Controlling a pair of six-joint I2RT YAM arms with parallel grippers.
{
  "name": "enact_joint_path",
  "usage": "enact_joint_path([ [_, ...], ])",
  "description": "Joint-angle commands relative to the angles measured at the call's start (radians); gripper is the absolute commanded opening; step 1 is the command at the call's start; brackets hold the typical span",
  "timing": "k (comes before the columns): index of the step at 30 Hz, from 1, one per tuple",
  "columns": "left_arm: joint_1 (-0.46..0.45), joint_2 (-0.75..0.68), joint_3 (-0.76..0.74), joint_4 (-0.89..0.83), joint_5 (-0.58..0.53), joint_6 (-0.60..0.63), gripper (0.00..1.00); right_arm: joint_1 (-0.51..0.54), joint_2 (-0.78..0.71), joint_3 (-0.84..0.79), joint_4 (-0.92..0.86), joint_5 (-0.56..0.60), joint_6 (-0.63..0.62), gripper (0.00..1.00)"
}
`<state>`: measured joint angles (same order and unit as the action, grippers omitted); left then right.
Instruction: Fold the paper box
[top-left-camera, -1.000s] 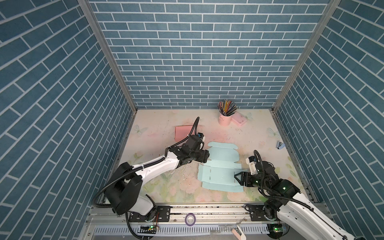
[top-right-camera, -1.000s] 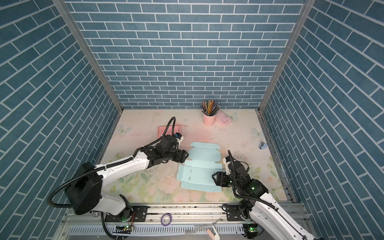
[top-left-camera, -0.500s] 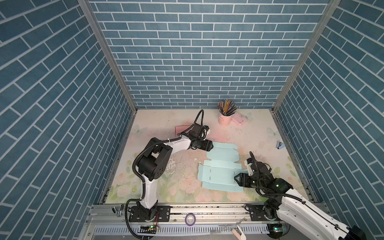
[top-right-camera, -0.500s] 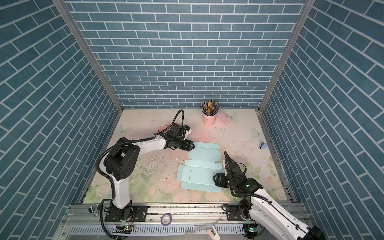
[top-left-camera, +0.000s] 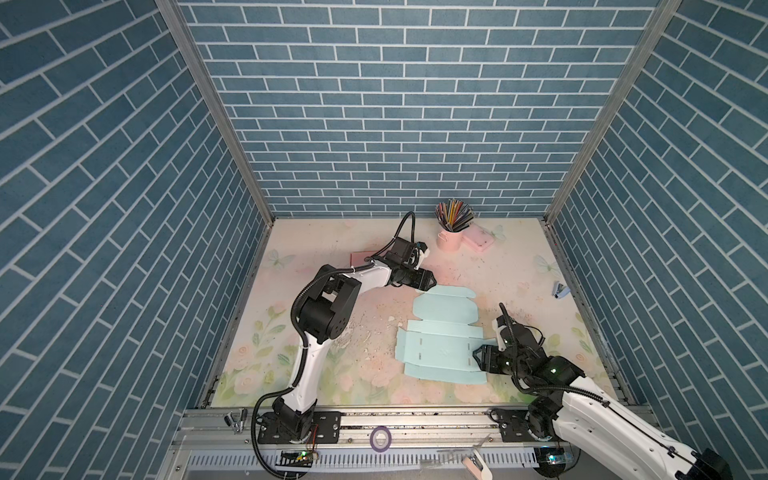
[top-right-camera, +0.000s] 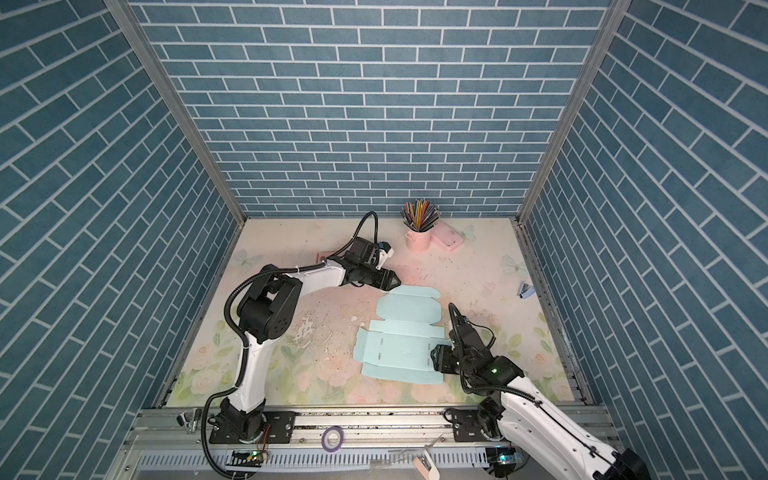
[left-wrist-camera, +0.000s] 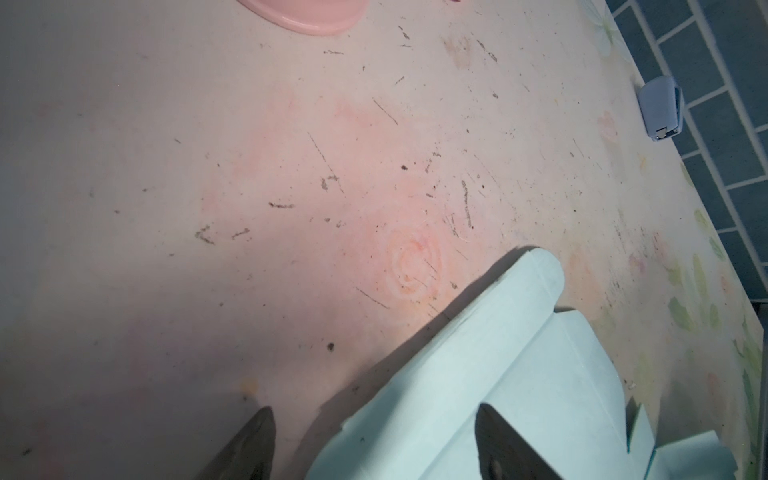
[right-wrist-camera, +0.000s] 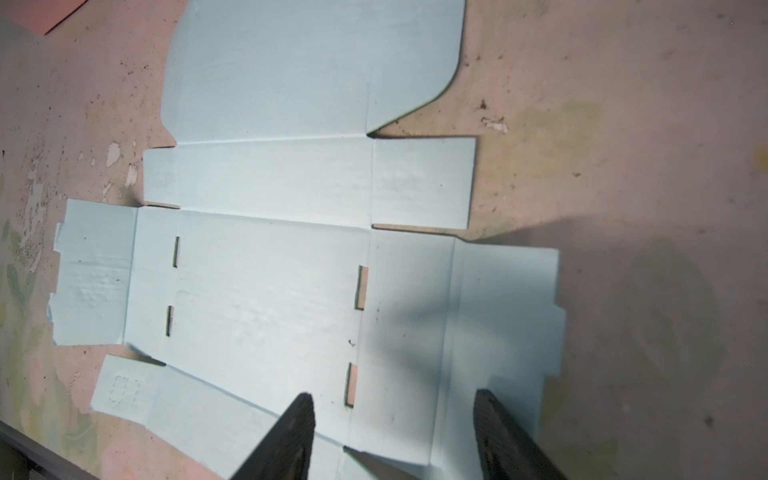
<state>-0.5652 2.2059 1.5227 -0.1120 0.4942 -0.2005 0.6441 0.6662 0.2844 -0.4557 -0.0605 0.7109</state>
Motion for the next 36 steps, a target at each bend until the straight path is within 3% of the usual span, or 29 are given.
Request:
enact_joint_path([
  [1,0.004,0.006,-0.015,-0.019,0.031,0.031,0.74,0.006,0.015,0.005,0.002,0.028,0.031,0.62],
  [15,0.004,-0.073,-0.173,0.079,0.113,-0.015,0.51,0.008,0.063,0.01,0.027,0.027,0.028,0.61],
  [36,0.004,-0.152,-0.282,0.081,0.249,-0.026,0.31,0.01,0.202,0.006,0.189,0.004,0.041,0.61],
])
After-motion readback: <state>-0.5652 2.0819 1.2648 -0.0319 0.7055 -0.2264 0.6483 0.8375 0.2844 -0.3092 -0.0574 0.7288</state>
